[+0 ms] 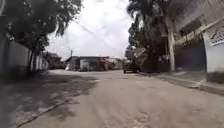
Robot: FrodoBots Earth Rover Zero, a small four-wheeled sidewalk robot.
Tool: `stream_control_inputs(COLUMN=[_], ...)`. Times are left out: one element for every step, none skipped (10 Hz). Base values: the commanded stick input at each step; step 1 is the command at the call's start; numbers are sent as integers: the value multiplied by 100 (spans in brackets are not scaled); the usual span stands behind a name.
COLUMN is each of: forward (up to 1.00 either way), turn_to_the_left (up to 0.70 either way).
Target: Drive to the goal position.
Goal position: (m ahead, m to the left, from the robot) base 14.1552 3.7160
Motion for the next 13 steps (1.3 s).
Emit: stream_control_inputs(forward=[50, 50, 50, 50, 50, 50, 50, 50, 50, 50, 50, 50, 50], turn_to_the_left=[1, 1, 1, 1, 1, 1, 1, 1, 1, 1, 1, 1, 1])
